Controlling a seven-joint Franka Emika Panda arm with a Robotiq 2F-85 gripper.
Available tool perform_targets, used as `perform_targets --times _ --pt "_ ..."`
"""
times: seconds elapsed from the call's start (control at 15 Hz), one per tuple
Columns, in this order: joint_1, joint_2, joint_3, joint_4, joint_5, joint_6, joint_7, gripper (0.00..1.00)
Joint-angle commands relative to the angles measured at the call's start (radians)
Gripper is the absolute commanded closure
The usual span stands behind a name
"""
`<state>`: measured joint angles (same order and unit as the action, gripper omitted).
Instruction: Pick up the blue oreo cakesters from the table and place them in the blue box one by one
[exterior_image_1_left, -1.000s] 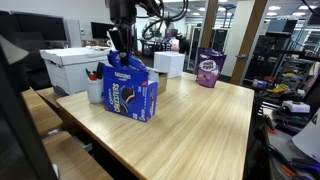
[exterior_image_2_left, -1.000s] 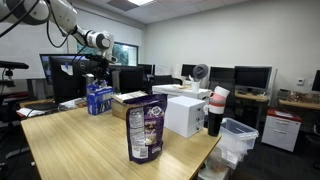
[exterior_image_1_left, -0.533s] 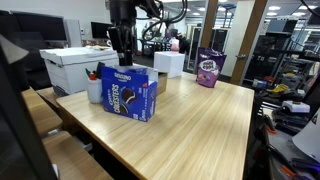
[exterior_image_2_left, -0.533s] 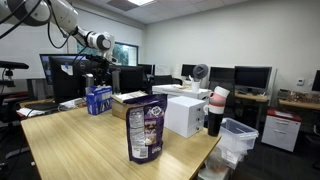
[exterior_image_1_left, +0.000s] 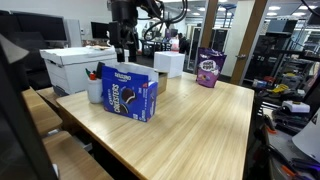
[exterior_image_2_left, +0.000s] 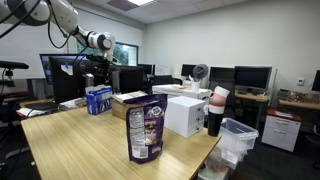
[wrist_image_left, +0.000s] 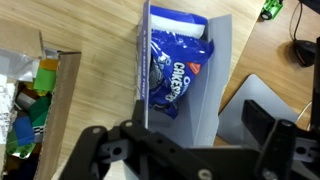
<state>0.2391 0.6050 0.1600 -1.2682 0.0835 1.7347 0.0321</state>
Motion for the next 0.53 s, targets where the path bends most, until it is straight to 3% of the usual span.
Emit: perform_targets --times 0.0,0.47 --pt "-0.009 -0.062 -0.031 -0.075 -0.045 -0.032 -0.002 0.00" --pt "-0.038 -0.178 -0.092 -0.306 -0.177 -0.012 -0.020 0.00"
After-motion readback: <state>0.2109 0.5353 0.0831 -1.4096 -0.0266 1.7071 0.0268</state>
